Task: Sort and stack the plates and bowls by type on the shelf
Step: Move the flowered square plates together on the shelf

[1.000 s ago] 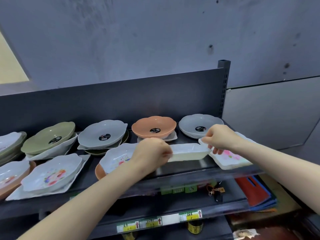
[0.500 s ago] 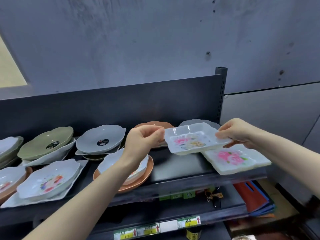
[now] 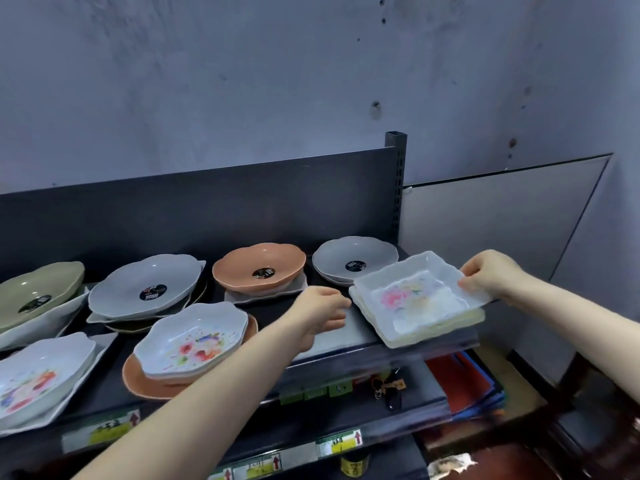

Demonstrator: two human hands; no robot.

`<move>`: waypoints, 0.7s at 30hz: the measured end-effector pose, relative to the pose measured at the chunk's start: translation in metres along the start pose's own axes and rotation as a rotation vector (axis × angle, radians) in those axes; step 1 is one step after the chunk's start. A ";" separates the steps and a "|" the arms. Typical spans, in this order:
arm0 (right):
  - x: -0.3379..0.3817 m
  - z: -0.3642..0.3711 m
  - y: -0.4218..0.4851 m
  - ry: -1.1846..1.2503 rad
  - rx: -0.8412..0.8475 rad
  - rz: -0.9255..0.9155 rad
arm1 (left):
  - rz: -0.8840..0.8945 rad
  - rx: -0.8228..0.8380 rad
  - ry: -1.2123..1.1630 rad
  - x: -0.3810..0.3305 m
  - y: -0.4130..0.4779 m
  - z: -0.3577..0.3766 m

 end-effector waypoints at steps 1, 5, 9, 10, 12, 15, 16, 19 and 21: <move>-0.002 0.002 0.000 -0.027 0.009 0.000 | -0.031 0.018 0.020 0.001 0.004 0.010; -0.008 0.010 0.002 -0.101 0.071 0.003 | -0.114 0.084 0.026 0.004 0.020 0.038; -0.014 0.020 0.008 -0.120 0.130 -0.012 | -0.128 0.110 0.019 0.004 0.025 0.051; -0.015 0.022 0.008 -0.113 0.128 -0.010 | -0.125 0.098 0.025 0.004 0.027 0.052; -0.016 0.024 0.011 -0.100 0.136 -0.009 | -0.127 0.082 0.029 0.004 0.027 0.050; -0.015 0.027 0.014 -0.079 0.195 -0.005 | -0.127 0.075 0.040 0.005 0.027 0.044; -0.015 0.027 0.015 -0.082 0.225 -0.006 | -0.128 0.080 0.035 0.006 0.027 0.042; -0.014 0.025 0.021 -0.088 0.249 -0.026 | -0.134 0.056 0.006 0.009 0.030 0.033; -0.010 0.022 0.028 -0.055 0.171 -0.066 | -0.137 0.020 -0.017 0.012 0.034 0.027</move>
Point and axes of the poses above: each hand's wrist, its own y-axis towards the middle knuckle, its own z-axis out of the palm, x = y × z, the point moved 3 cm from there along y, towards the middle knuckle, and after that the axes turned 11 degrees about y, right-handed, at the moved point
